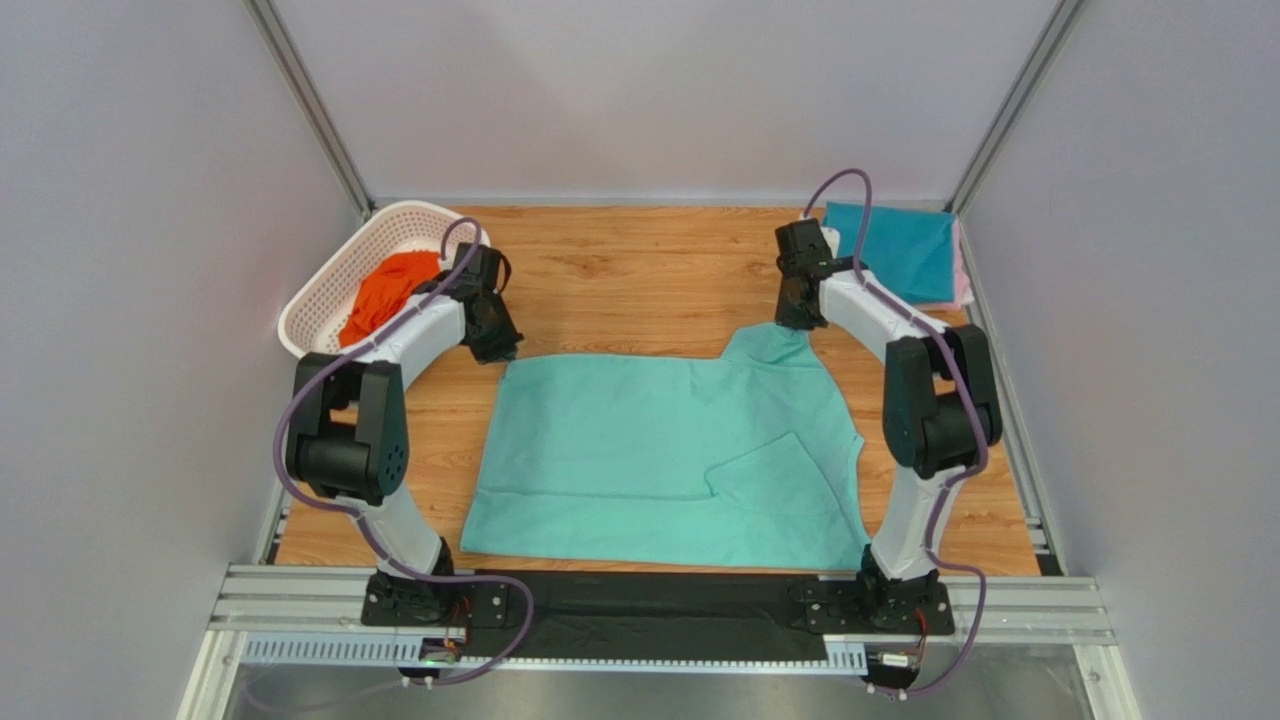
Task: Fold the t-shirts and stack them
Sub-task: Fold the tshirt
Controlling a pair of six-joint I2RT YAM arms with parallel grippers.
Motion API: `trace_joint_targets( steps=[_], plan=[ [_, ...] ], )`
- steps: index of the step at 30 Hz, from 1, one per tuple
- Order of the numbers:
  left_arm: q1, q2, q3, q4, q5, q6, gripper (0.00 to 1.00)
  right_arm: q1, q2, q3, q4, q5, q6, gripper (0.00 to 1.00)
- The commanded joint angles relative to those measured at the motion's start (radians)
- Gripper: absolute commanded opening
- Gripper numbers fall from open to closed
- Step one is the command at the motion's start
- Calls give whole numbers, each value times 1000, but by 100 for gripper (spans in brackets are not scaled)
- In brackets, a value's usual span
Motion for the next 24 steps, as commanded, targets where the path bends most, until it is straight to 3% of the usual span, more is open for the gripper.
trace_joint_targets(
  steps=[1,10,24],
  plan=[
    [-10,-109,-52,40,16,-16,0,29,-179,-98,47,-3,-15,0],
    [-34,-336,-225,55,-7,-34,0,72,-505,-353,7,-26,2,0],
    [-34,-606,-431,52,-43,-56,0,101,-914,-540,-231,-57,16,0]
  ],
)
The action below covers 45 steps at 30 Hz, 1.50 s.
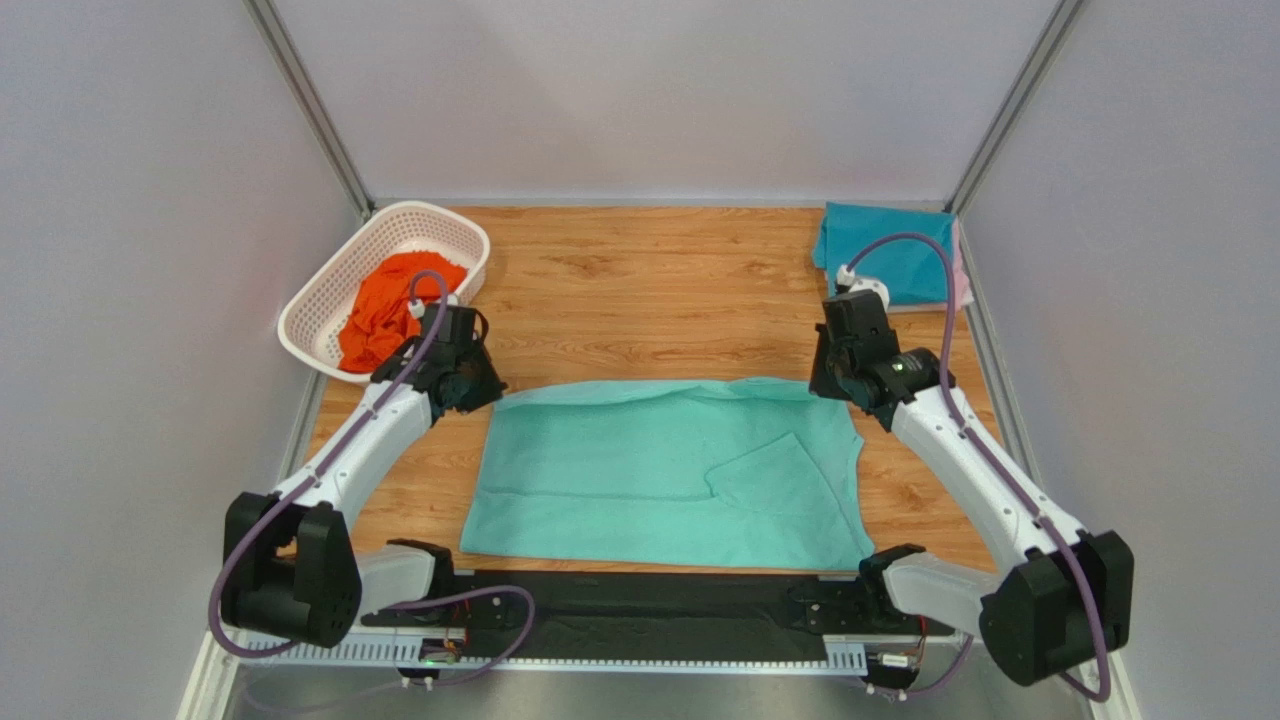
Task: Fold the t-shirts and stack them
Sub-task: Fold the tshirt
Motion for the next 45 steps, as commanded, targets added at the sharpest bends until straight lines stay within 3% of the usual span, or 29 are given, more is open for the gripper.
trace_joint_targets(
  steps=[1,17,31,35,37,38,40,41,42,43,44,45],
  plan=[
    [-1,-64,-20,11,-32,-16,0,6,-86,-32,-102,-22,14,0],
    [-1,-193,-146,-23,-43,-50,0,46,-288,-155,-277,-99,138,0],
    [-1,-210,-241,-9,-29,-68,0,210,-226,-193,-452,-47,397,1],
    [-1,-209,-247,-30,-27,-61,0,219,-226,-226,-474,-32,436,7],
    [-1,-219,-244,-61,-61,-60,13,221,-229,-236,-489,-33,447,14],
    [-1,-225,-243,-72,-76,-60,15,222,-235,-239,-494,-36,454,20],
    [-1,-245,-232,-107,-106,-64,28,225,-254,-240,-503,-36,456,32],
    [-1,-254,-226,-119,-110,-64,41,225,-261,-233,-505,-41,454,49],
    [-1,-265,-218,-130,-112,-64,71,225,-269,-229,-511,-45,447,60],
    [-1,-287,-203,-151,-110,-67,85,225,-278,-223,-511,-51,444,78],
    [-1,-297,-195,-159,-106,-68,99,225,-298,-211,-508,-58,439,99],
    [-1,-308,-187,-165,-89,-68,100,225,-307,-204,-495,-59,433,100]
  ],
)
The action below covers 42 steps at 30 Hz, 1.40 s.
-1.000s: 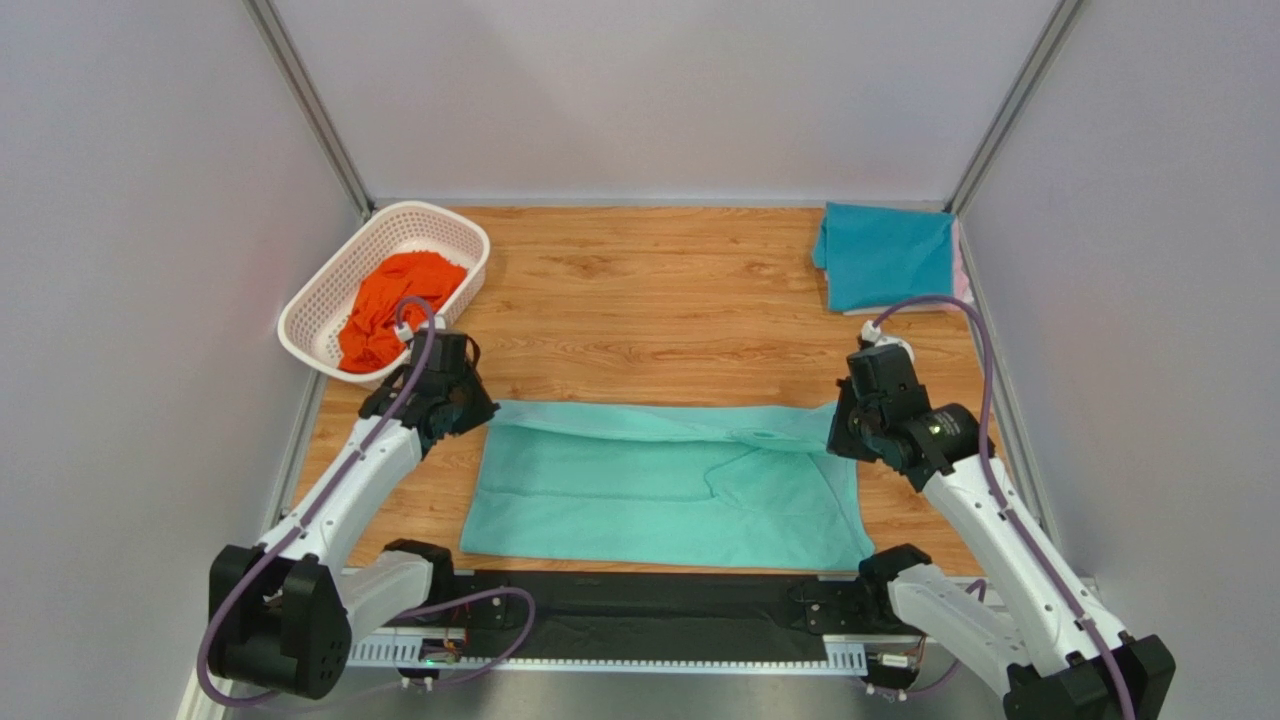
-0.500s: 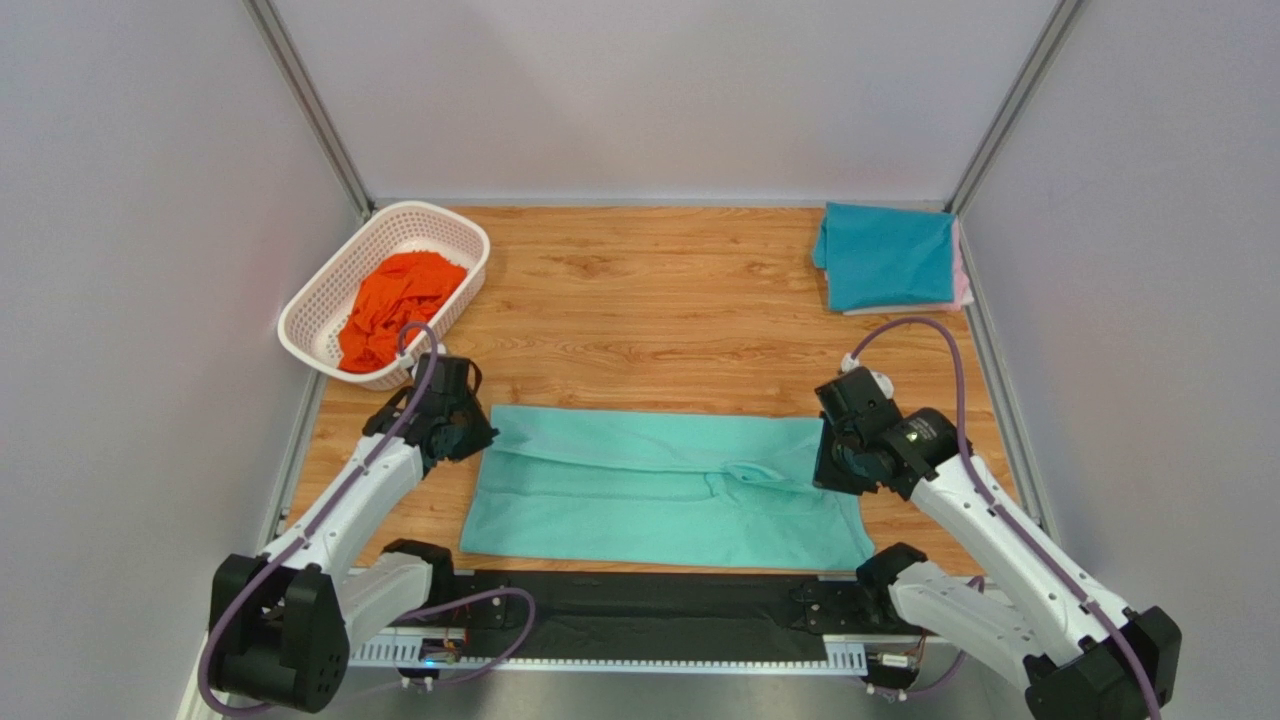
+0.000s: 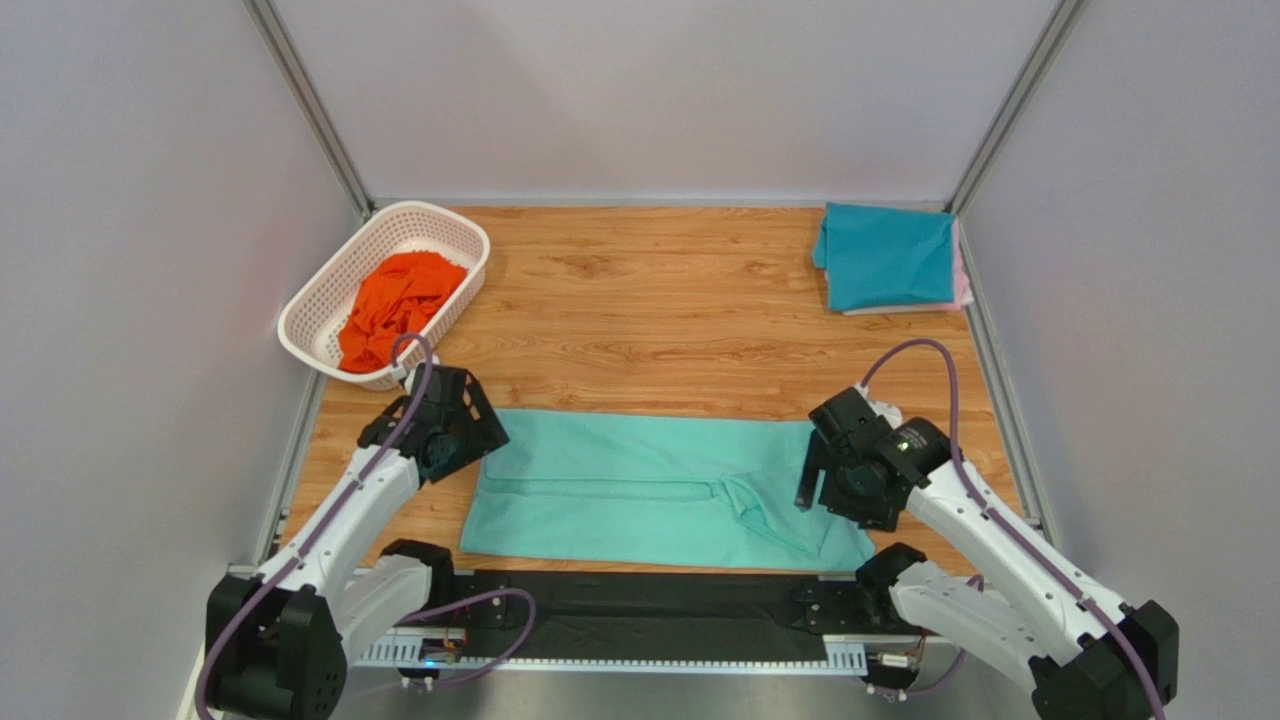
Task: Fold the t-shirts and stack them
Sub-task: Fold the tshirt
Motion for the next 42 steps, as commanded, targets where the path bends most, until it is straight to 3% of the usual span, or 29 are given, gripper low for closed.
trace_joint_targets(
  steps=[1,8,14,22,29,36,42],
  plan=[
    [-1,-65,64,-46,7,-2,100,4,-48,42,1,-8,-1,100],
    [-6,-95,122,-33,148,0,100,4,-65,63,146,-67,-27,100],
    [-85,2,127,75,231,-3,100,5,2,19,289,-104,-1,100],
    [-145,247,121,173,310,9,100,-35,219,-59,492,-120,6,100],
    [-152,258,27,251,326,-20,100,-102,405,-76,662,-159,-45,100],
    [-162,287,-5,283,319,-46,100,-194,646,34,777,-235,-152,100],
    [-178,301,-13,277,319,-58,100,-228,875,256,785,-249,-237,100]
  ],
)
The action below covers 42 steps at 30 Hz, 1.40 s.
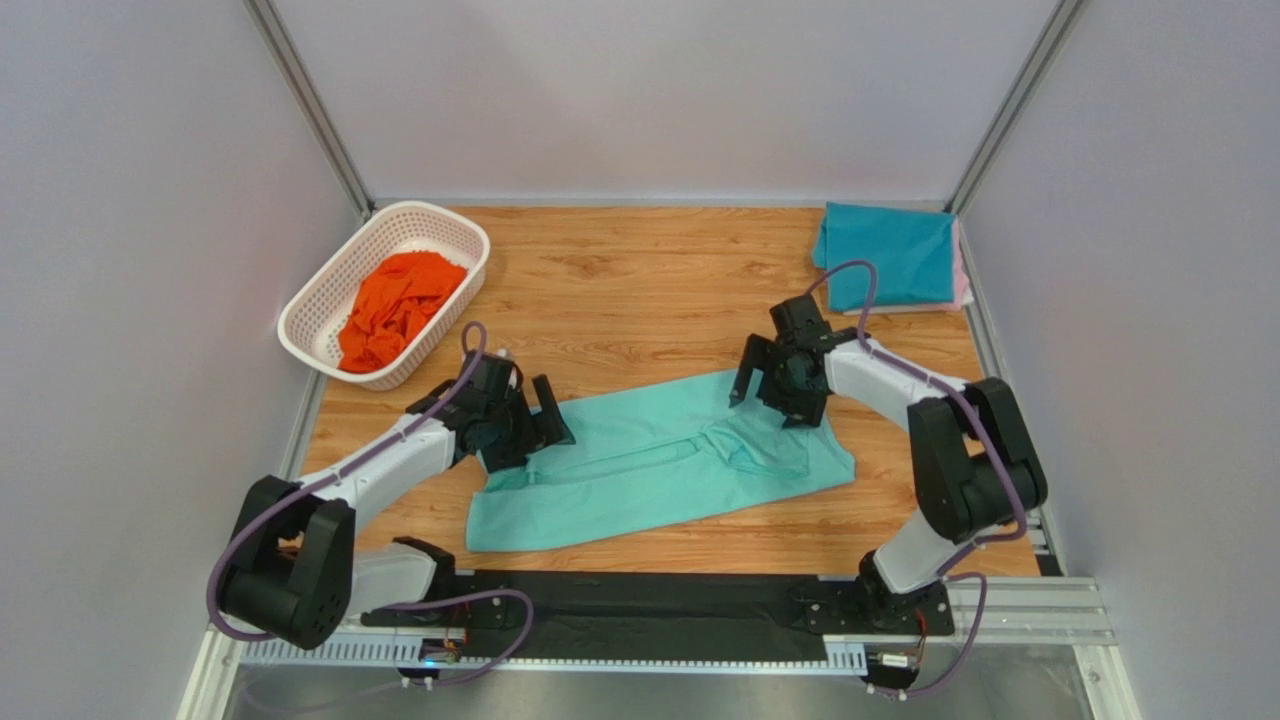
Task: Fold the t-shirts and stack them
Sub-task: Fold the tshirt
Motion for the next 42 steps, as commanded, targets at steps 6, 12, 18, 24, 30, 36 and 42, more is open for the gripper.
trace_joint_targets(
  steps=[6,12,18,24,30,36,42],
  plan=[
    [-77,-52,-47,-51,-34,-76,100,-42,346,313,73,-88,-150,100],
    [-190,-103,-88,-39,-50,-183,100,-40,537,634,-38,-140,-146,100],
    [-310,-60,-122,113,-44,-264,100,-29,727,908,-168,-181,-143,100],
    [-449,61,-95,236,-30,-335,100,-8,922,1210,-234,-247,-146,100],
    [-539,198,-38,394,1,-378,100,0,1126,1528,-198,-307,-78,100],
    [-611,307,43,443,-14,-395,100,6,1173,1561,16,-386,6,100],
    [-623,264,106,304,-117,-360,100,7,1144,1554,14,-346,-30,100]
  ],
)
